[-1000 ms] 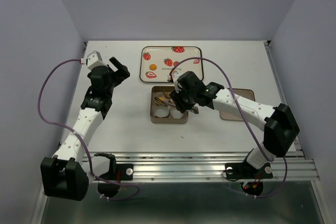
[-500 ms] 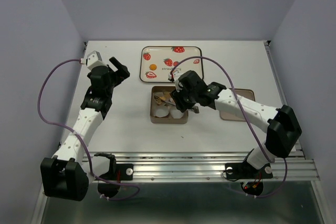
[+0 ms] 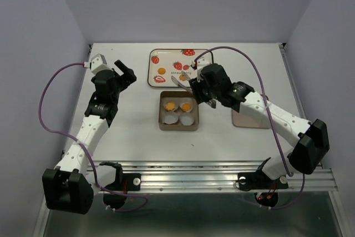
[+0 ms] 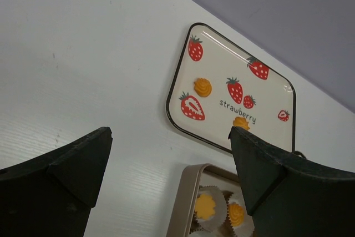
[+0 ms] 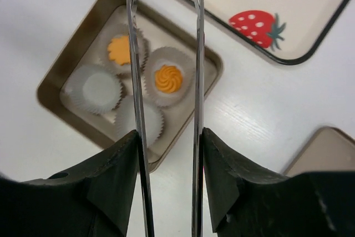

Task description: Pack the cookies

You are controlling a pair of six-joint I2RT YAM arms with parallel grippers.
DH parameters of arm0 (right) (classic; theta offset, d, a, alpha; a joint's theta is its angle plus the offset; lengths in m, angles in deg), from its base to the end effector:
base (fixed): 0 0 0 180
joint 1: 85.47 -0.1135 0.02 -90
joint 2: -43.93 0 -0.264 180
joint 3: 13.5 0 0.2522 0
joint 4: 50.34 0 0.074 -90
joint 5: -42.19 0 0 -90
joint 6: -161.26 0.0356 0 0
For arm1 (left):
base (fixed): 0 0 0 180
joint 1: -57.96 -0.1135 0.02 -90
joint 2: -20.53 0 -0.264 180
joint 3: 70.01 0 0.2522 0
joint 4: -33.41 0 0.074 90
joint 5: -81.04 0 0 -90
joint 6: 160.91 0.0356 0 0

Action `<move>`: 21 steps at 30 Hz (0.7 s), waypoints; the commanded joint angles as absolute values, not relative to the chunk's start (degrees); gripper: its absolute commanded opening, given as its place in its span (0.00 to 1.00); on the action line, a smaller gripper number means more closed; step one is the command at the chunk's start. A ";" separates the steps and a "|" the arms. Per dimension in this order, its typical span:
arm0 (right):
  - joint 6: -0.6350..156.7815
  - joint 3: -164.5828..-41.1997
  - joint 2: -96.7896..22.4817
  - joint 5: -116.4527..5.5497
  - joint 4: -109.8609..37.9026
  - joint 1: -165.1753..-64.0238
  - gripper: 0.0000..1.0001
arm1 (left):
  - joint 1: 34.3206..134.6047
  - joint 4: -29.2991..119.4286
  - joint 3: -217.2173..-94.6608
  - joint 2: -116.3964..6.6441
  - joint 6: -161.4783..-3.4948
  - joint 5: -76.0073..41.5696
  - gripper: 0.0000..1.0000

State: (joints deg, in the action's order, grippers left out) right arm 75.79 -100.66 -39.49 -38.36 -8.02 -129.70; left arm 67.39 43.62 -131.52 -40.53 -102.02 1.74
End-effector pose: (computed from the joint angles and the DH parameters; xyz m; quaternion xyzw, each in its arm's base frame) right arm 0.2382 0.2237 0.3242 -0.2713 0.8567 0.1109 0.4244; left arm 0.2495 -0.0347 0.3280 -0.2022 0.7365 -0.1554 0.6266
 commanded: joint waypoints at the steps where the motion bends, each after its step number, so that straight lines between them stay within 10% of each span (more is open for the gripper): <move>1: 76.80 -104.86 -42.10 -38.66 -13.89 -124.85 0.55 | 67.72 42.33 -132.11 -38.62 -100.97 2.82 0.99; 21: 73.19 -119.98 -63.56 -38.05 -8.80 -119.22 0.62 | 67.72 43.13 -134.22 -42.66 -99.65 6.25 0.99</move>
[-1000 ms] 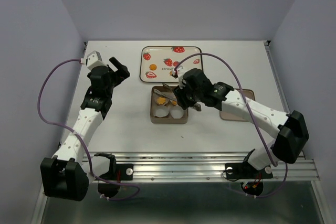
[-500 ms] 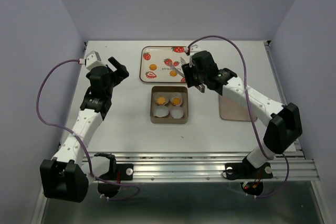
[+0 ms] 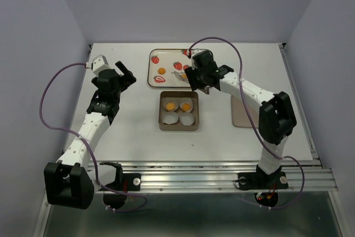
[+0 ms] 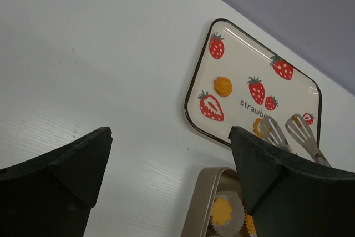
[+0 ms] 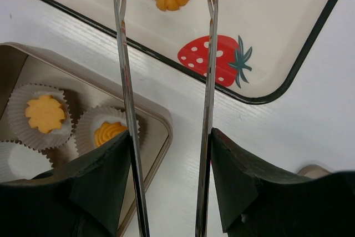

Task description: Pack the cookies

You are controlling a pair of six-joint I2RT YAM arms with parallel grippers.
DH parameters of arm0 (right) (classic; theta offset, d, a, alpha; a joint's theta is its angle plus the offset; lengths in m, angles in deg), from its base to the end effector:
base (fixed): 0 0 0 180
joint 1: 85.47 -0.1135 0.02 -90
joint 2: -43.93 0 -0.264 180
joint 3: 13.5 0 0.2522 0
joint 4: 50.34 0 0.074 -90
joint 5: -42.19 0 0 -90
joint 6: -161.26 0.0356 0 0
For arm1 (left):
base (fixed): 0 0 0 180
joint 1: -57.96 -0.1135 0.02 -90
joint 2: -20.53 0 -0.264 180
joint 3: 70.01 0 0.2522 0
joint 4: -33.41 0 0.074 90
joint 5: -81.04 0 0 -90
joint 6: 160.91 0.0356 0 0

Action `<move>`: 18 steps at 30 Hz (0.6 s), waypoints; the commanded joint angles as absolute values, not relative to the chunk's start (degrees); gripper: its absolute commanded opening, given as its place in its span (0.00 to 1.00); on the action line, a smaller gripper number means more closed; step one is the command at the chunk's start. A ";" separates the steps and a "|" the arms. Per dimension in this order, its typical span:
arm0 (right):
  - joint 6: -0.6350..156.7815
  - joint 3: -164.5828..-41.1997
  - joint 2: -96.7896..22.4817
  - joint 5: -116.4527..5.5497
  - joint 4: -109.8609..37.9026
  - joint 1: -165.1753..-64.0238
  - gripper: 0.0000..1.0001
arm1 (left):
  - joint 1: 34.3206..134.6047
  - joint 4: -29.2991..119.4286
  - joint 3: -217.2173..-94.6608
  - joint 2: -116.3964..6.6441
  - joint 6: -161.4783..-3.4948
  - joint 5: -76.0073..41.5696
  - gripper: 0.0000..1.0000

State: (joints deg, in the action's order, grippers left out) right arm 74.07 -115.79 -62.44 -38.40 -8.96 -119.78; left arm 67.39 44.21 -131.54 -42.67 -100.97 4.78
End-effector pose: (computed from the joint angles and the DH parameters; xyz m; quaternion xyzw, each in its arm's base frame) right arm 0.3523 0.2333 0.2711 -0.2204 0.8961 0.0483 0.3822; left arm 0.2570 -0.0341 0.3183 -0.2123 0.7482 -0.1222 0.6166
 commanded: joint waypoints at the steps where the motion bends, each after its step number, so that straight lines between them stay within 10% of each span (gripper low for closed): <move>1: 73.28 -120.42 -64.69 -37.62 -8.45 -119.22 0.62 | 67.72 43.13 -134.13 -42.92 -99.73 6.33 0.99; 18: 74.42 -122.97 -67.78 -38.41 -3.26 -119.22 0.51 | 67.72 43.13 -134.13 -43.28 -99.73 6.77 0.99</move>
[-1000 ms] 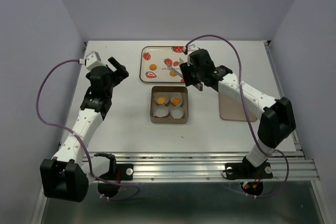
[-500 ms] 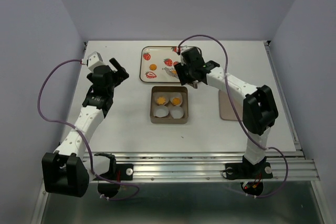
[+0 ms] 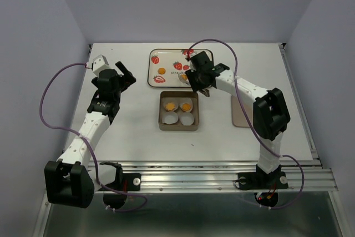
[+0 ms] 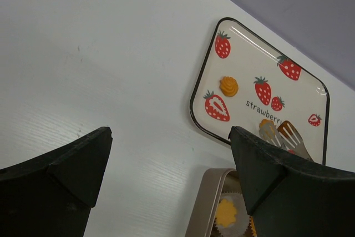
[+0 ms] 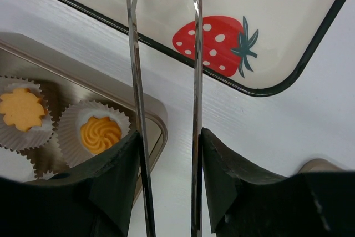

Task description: Pack the cookies

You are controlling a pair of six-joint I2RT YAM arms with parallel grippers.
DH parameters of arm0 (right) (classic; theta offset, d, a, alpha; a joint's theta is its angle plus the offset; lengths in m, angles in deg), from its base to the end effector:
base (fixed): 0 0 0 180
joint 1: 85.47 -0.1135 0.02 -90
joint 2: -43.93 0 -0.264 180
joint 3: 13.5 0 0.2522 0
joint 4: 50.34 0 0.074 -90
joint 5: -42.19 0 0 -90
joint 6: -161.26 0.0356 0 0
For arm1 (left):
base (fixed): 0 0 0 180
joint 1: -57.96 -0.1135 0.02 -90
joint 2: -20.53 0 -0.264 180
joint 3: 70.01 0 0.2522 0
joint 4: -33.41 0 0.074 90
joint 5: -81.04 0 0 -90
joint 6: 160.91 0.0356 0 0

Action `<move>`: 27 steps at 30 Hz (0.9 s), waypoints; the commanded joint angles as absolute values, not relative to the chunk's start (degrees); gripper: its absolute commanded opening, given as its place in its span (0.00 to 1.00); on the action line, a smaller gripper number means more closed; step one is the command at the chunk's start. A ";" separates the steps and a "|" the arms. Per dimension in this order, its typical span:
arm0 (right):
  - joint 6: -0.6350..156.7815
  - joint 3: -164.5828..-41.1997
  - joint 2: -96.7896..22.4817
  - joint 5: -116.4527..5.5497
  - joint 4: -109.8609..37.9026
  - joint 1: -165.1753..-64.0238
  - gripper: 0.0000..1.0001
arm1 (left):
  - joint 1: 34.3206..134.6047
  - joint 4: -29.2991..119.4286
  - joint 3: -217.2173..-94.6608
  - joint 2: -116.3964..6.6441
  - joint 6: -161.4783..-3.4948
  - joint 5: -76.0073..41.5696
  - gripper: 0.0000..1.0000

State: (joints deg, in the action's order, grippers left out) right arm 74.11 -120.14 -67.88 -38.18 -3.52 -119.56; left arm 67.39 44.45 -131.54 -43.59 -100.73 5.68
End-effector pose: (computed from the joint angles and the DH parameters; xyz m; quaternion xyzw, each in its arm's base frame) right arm 0.3648 0.2397 0.2499 -0.2274 0.9147 0.0275 0.3329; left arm 0.2600 -0.0341 0.3141 -0.2155 0.7534 -0.1116 0.6112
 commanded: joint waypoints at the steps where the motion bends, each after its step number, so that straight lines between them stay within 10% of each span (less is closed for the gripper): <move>1: 74.42 -123.14 -67.96 -38.58 -3.26 -119.22 0.50 | 67.72 43.13 -134.22 -43.37 -99.73 6.77 0.99; 27: 72.40 -125.96 -64.89 -35.94 -4.49 -119.22 0.40 | 67.72 43.13 -134.13 -41.34 -100.53 6.42 0.99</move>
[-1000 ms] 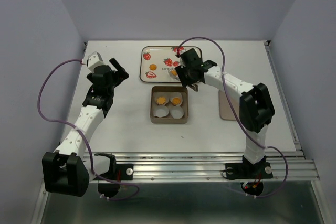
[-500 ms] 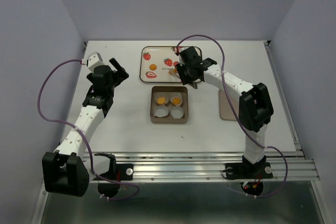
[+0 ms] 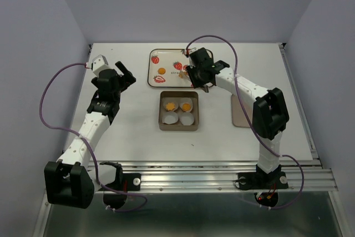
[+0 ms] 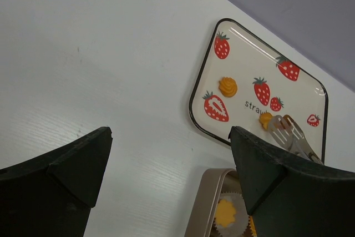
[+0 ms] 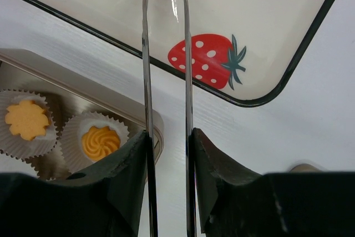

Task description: Pack the cookies

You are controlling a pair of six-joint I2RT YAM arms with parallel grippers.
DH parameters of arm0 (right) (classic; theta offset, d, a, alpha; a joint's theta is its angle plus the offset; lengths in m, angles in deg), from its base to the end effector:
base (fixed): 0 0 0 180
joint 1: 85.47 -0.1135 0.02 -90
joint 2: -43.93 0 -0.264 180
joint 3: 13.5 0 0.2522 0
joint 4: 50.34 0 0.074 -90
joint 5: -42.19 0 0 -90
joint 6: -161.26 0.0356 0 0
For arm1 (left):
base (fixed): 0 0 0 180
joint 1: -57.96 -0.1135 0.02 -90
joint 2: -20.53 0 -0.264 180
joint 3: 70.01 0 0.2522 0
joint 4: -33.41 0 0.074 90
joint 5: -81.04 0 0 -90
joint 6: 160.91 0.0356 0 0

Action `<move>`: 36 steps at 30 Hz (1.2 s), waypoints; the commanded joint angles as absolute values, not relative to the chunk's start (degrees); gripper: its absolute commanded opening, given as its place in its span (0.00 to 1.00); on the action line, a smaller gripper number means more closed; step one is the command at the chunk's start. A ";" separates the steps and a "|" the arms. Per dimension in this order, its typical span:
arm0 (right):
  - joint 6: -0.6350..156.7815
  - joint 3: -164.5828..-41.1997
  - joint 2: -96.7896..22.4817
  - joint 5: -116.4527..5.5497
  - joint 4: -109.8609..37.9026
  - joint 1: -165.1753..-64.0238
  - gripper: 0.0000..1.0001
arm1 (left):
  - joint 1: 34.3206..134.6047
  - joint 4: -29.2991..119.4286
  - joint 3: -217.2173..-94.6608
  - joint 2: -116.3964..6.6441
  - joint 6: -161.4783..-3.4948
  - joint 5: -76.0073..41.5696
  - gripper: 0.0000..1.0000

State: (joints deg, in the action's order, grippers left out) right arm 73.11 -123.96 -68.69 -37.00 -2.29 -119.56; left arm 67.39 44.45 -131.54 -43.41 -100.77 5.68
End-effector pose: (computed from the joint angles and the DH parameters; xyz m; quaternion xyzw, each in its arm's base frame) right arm 0.3709 0.2429 0.2640 -0.2291 0.9082 0.0203 0.3496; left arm 0.2594 -0.0340 0.3148 -0.2158 0.7523 -0.1124 0.6123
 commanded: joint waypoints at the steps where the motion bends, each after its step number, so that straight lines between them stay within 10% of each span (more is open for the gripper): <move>1: 72.40 -125.26 -64.53 -35.95 -4.76 -119.22 0.38 | 67.72 43.13 -134.22 -41.35 -100.53 6.51 0.99; 36: 77.50 -104.34 -39.22 -43.33 -9.85 -121.24 0.24 | 67.72 40.23 -133.25 -41.61 -102.11 0.71 0.99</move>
